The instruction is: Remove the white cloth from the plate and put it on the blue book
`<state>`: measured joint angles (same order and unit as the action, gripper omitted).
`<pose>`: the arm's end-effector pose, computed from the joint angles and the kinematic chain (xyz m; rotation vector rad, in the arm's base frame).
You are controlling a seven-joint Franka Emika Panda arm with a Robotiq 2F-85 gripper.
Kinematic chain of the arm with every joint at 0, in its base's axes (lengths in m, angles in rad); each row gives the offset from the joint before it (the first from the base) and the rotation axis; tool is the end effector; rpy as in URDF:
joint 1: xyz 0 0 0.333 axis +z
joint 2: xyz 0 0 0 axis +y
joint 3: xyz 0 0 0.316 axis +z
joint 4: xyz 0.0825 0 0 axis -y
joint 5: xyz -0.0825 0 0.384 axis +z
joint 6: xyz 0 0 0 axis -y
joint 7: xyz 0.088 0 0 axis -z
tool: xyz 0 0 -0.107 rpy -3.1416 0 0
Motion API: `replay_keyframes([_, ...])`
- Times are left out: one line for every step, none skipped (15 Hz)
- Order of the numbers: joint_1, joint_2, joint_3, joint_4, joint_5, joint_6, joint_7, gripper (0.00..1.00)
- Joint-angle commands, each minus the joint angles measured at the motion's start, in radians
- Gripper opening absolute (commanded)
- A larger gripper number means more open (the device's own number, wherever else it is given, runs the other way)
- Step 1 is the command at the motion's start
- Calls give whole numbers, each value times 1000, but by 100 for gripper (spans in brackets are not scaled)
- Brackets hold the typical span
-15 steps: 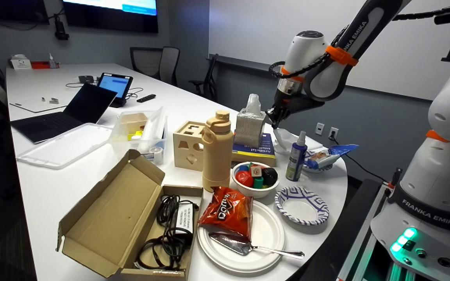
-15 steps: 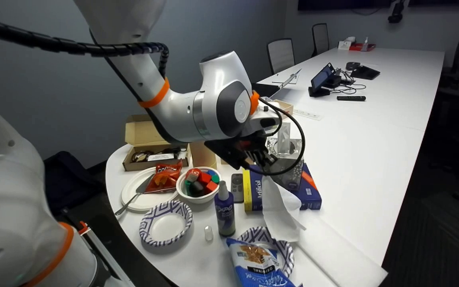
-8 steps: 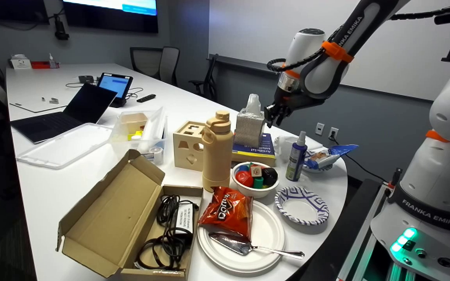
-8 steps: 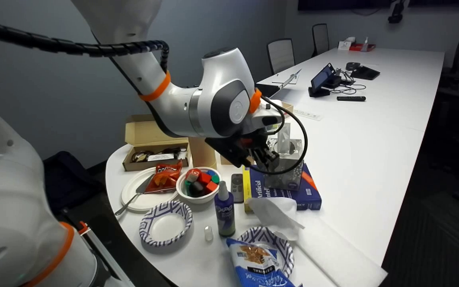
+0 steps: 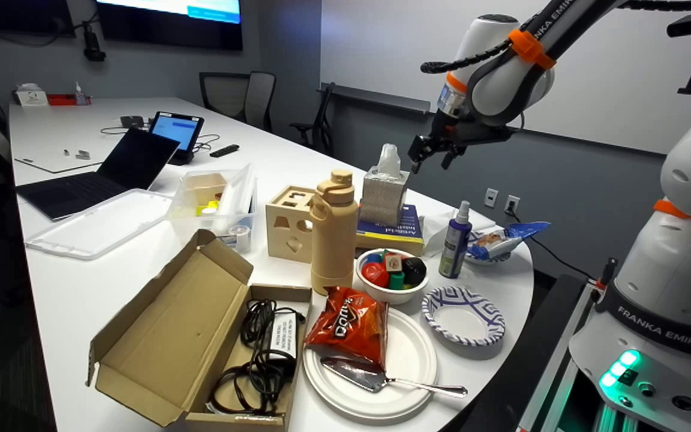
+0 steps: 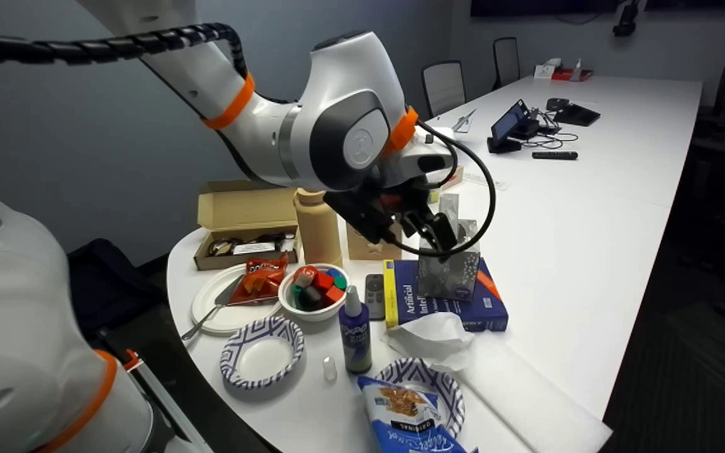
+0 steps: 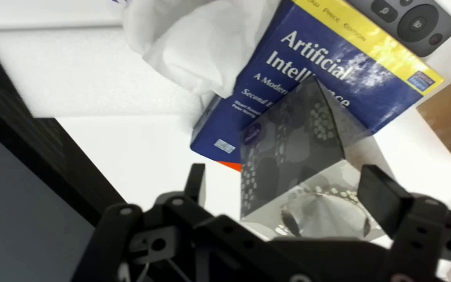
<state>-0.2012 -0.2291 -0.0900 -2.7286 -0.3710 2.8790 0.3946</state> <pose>0.4113 -0.1006 0.3323 2.9203 -0.5119 0.5752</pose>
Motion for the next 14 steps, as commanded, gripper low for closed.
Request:
replay_keyframes([-97,-18,18,-31,15,-46,19,100])
replay_keyframes([-110,8,5,-34,30,-34,10,100])
replay_keyframes([-100,54,-15,-14,76,-25,-21,100])
replay_keyframes([-86,79,-36,-20,128,-10,-50,99])
replay_keyframes([-54,104,-64,-23,211,3,-99,100])
replay_keyframes([-34,122,-79,-25,283,11,-138,100])
replay_keyframes([-18,137,-89,-25,353,13,-177,100])
replay_keyframes([-6,150,-94,-25,412,14,-209,100])
replay_keyframes([7,163,-98,-25,475,19,-249,100])
replay_keyframes([12,173,-98,-25,517,21,-273,100])
replay_keyframes([14,185,-98,-21,551,24,-295,100])
replay_keyframes([8,203,-92,-13,571,38,-310,100])
replay_keyframes([5,216,-90,-6,589,43,-322,100])
replay_keyframes([0,229,-89,1,598,51,-330,100])
